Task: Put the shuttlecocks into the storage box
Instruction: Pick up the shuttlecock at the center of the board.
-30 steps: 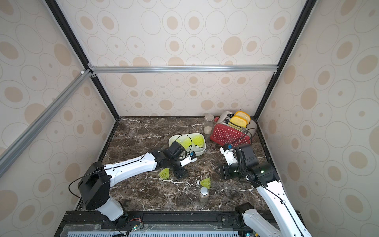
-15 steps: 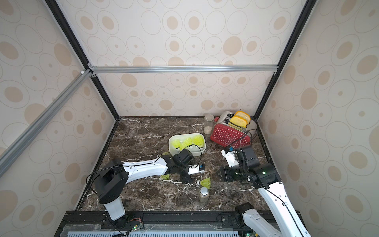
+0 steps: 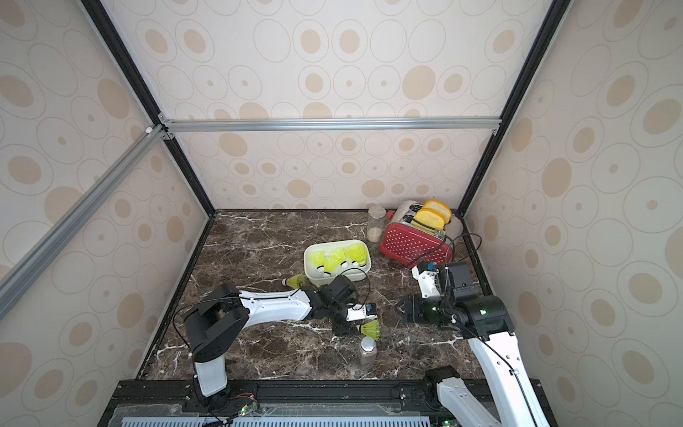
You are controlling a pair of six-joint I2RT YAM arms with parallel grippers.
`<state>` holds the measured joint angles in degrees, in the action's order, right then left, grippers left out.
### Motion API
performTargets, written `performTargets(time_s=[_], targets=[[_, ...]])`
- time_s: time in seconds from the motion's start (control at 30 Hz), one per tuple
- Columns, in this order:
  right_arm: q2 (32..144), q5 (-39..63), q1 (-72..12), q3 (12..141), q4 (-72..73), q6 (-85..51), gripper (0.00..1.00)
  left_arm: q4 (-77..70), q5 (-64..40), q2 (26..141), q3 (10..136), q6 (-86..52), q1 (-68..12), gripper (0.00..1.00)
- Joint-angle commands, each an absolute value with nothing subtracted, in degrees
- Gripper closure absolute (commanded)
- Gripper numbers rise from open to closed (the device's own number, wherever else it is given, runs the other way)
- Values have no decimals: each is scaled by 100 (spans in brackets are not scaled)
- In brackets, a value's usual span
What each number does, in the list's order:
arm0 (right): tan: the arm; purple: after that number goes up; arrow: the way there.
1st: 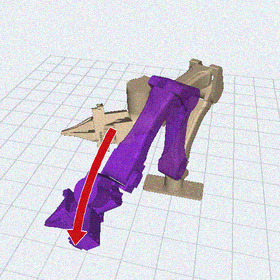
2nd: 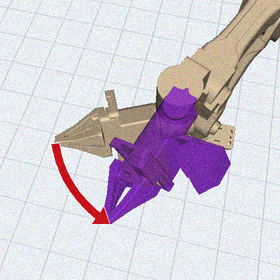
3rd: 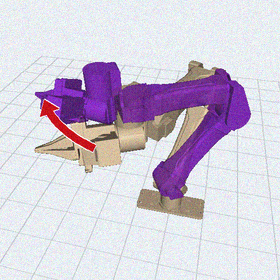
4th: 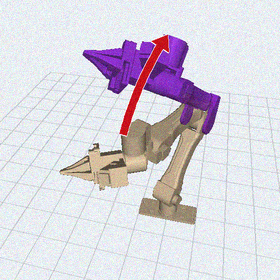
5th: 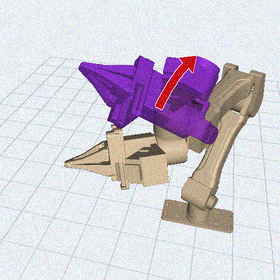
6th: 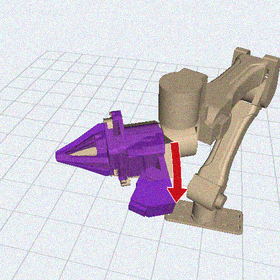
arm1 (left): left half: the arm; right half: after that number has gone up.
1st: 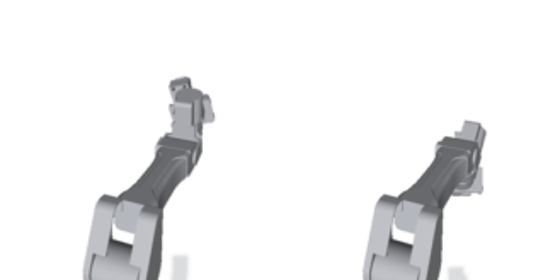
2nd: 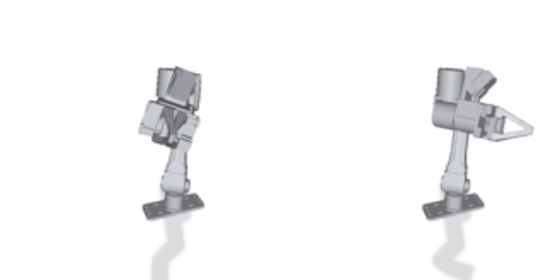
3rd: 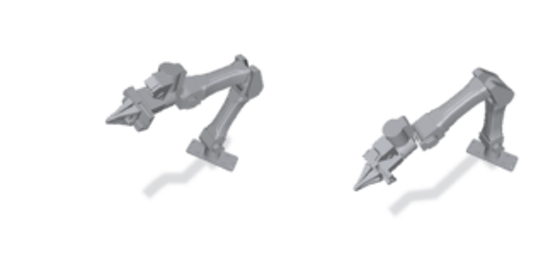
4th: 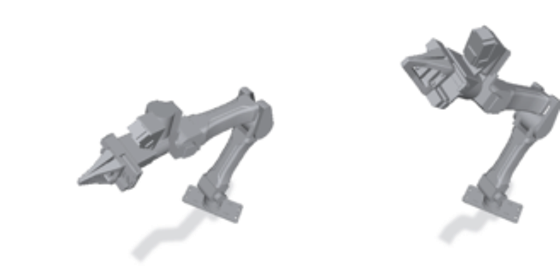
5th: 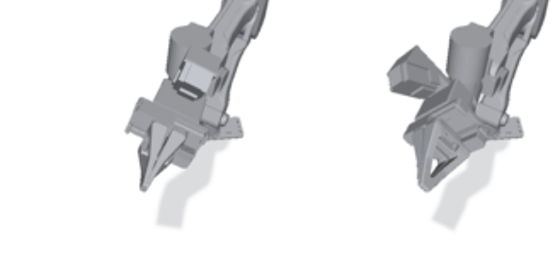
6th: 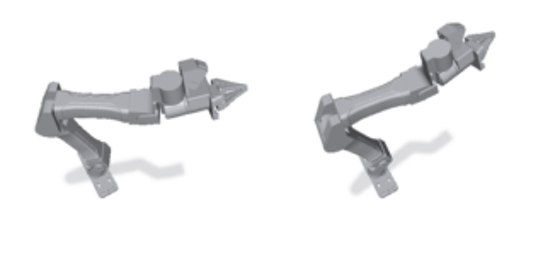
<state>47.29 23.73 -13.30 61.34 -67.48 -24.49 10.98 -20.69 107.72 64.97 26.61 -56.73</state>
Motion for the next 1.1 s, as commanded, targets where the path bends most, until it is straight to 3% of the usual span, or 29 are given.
performTargets(time_s=[0.0,0.07,0.53,0.87,1.07], targets=[[4774,2984,-643,5865,-6870,-2671,46,968,-2197,10853,6514,2704,-5731,32],[4823,3380,-203,5561,-6750,-2903,46,967,-2203,10885,6530,2707,-5732,33],[4908,3357,198,3654,-4835,-5768,49,879,-2198,11069,6587,2571,-5834,38],[4985,3182,200,3618,-4766,-5877,50,791,-2048,11195,6618,2443,-5846,43],[4966,3211,194,3638,-4790,-5862,50,765,-2064,11241,6635,2382,-5853,58]])
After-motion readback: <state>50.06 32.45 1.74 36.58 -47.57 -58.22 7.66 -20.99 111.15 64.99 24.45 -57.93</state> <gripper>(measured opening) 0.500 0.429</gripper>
